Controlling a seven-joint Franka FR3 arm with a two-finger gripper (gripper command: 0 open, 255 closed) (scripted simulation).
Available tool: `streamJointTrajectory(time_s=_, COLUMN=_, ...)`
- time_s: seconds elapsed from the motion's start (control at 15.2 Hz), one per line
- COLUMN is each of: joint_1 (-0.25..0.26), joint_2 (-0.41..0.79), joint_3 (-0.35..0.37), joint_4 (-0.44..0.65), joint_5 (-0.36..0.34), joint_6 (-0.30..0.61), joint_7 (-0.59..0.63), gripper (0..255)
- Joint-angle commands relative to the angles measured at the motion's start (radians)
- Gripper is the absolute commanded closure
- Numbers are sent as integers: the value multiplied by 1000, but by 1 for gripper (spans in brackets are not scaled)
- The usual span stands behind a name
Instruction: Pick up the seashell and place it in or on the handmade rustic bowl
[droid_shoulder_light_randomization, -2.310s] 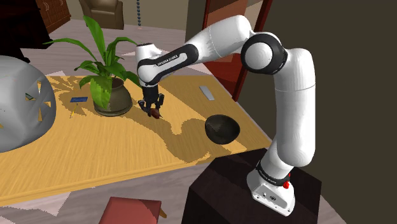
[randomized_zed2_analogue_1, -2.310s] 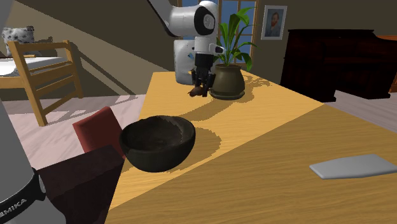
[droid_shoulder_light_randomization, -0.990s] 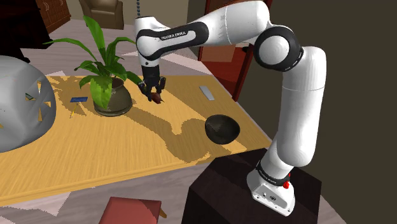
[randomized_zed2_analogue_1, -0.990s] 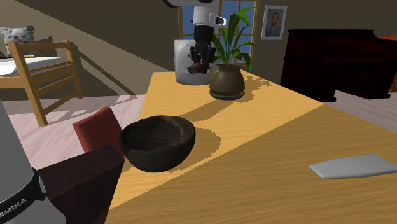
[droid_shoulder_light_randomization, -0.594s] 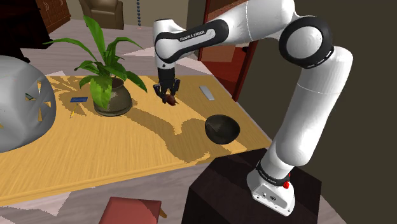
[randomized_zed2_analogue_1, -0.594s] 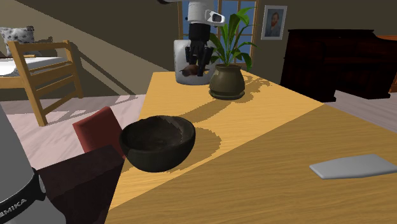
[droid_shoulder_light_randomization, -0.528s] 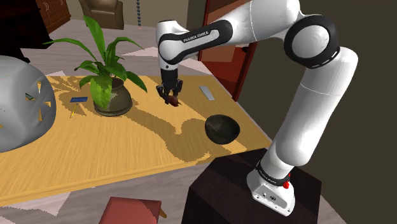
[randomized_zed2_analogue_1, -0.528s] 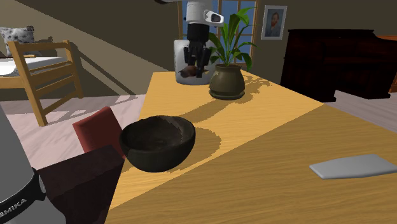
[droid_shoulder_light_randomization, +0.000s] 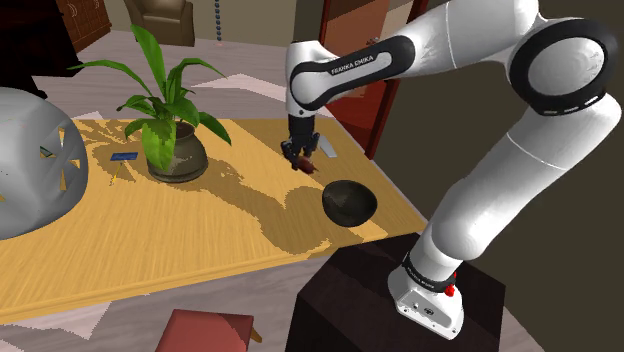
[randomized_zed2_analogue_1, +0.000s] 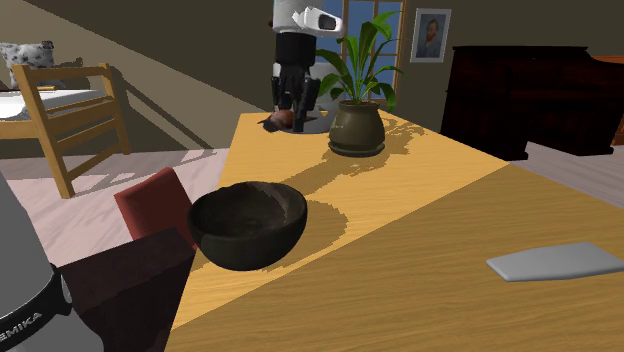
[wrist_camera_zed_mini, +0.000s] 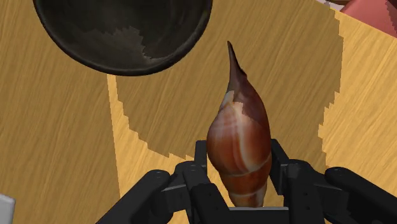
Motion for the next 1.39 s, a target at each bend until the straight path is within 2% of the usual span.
streamJointTrajectory(time_s=0.0, joint_1=-11, joint_2=-78, joint_3=-16, joint_4=-87, joint_5=0, joint_6=9, joint_7=-28, gripper=255)
streamJointTrajectory(time_s=0.4, joint_1=-47, joint_2=-295, joint_3=-72, joint_4=-289, joint_5=-24, joint_6=-5, joint_7=-107, gripper=255)
streamJointTrajectory(time_s=0.73, joint_1=-99, joint_2=-506, joint_3=-136, joint_4=-447, joint_5=-76, joint_6=-57, joint_7=-187, gripper=255)
streamJointTrajectory(time_s=1.32, joint_1=-101, joint_2=-437, joint_3=-140, joint_4=-530, joint_5=-82, joint_6=95, joint_7=-184, gripper=255)
